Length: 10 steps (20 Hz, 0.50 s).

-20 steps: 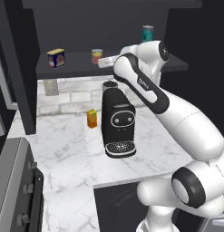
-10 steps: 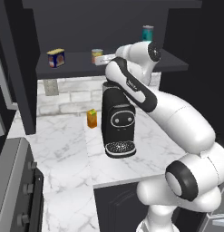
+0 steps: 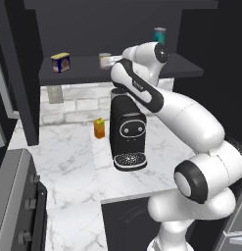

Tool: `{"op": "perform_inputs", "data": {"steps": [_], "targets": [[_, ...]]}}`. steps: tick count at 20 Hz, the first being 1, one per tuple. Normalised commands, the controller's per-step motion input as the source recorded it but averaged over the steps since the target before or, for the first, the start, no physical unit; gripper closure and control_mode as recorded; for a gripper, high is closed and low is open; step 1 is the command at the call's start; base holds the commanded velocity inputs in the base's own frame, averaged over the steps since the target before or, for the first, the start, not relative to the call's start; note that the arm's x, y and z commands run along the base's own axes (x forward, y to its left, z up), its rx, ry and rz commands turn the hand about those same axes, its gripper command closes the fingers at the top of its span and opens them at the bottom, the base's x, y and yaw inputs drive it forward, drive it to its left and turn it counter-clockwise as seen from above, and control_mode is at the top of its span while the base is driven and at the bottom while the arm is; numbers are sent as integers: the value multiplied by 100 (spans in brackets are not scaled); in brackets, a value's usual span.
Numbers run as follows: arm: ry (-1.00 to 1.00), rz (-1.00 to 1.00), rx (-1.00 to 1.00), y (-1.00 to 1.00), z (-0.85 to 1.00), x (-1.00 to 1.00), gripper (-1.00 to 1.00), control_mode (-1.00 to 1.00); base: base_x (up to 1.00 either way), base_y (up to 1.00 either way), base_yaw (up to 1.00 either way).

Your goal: Stack two cans on top of the other two cans in the cabinet.

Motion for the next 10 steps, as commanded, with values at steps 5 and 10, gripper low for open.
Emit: {"op": "perform_inputs", "data": {"steps": [5,10], "targets": [[1,0,0,-4,0,22,-100,-100,0,0,0],[1,0,0,0,0,24,-100,-100,0,0,0]]}}
